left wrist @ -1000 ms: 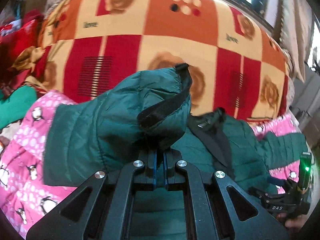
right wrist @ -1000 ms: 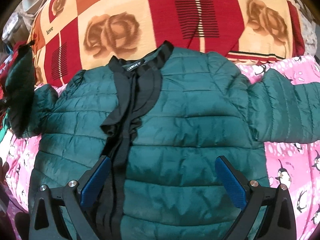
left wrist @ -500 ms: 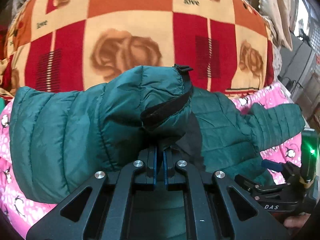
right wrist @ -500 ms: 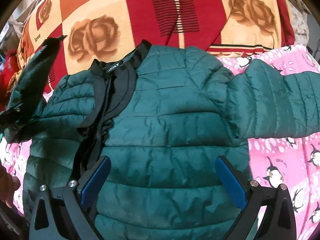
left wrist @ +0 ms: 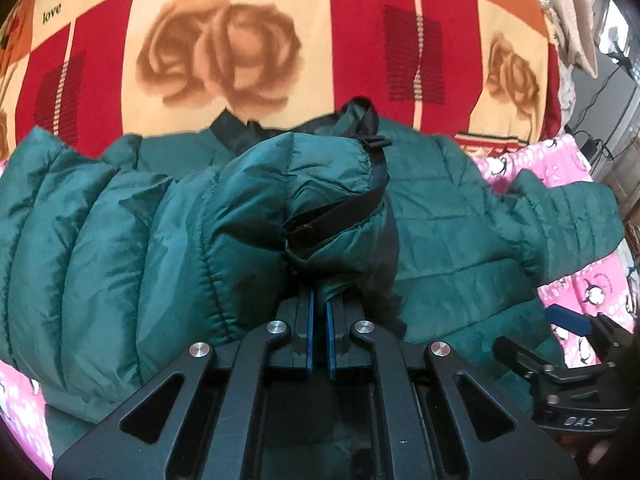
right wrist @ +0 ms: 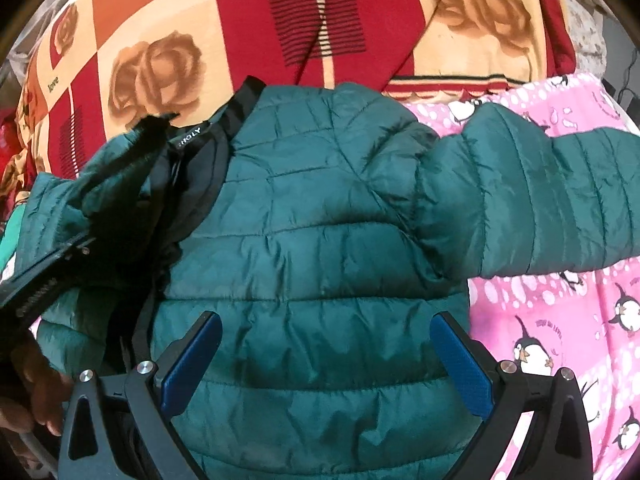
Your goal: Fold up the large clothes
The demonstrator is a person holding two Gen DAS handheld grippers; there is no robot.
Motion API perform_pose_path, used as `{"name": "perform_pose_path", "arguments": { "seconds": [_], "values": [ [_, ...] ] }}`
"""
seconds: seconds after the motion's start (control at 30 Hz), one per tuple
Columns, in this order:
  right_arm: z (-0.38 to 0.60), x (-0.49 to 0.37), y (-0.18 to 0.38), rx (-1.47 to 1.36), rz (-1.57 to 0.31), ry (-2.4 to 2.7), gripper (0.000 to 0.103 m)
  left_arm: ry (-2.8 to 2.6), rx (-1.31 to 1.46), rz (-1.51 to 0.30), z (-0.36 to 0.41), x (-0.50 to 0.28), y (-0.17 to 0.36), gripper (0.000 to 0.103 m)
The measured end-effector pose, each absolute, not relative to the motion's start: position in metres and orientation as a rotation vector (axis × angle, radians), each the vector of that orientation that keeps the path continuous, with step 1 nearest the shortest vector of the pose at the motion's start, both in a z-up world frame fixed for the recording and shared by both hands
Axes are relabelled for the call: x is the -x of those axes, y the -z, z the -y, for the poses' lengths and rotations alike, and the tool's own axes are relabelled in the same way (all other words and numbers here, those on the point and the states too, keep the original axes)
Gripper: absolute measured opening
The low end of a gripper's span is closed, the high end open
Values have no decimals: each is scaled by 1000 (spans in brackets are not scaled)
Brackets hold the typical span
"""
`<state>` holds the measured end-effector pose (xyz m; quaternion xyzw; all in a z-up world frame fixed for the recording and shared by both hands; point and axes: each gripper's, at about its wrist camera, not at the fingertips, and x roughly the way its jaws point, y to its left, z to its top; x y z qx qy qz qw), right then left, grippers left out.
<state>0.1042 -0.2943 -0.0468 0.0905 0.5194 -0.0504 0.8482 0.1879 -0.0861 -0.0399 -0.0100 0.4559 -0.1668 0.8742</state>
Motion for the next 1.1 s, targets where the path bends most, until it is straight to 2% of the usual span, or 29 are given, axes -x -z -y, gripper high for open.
{"name": "perform_pose_path", "arguments": {
  "seconds": [0.17,0.27,0.3,0.33,0.4,0.43,0.6,0.77,1.1],
  "values": [
    [298,-100,49,-209,-1102,112,103,327,-8,-964,88,-186,43,5],
    [300,-98,48,-234,-1102,113,103,345,-7,-998,87,-185,42,17],
    [300,-97,47,-239,-1101,114,103,358,1,-1008,86,-183,40,31],
    [300,-96,46,-243,-1099,113,103,381,16,-1014,83,-179,36,50],
    [299,-94,43,-243,-1095,108,103,411,37,-994,76,-170,24,68],
    [298,-93,40,-240,-1092,105,103,412,40,-976,73,-165,17,71],
    [289,-92,29,-243,-1077,69,103,364,9,-896,32,-138,-27,72],
    [268,-93,16,-227,-1038,10,103,193,-44,-840,-22,-123,-48,72],
    [215,-127,17,-231,-1038,-99,103,-64,66,-844,-109,-121,-25,72]
  ]
}}
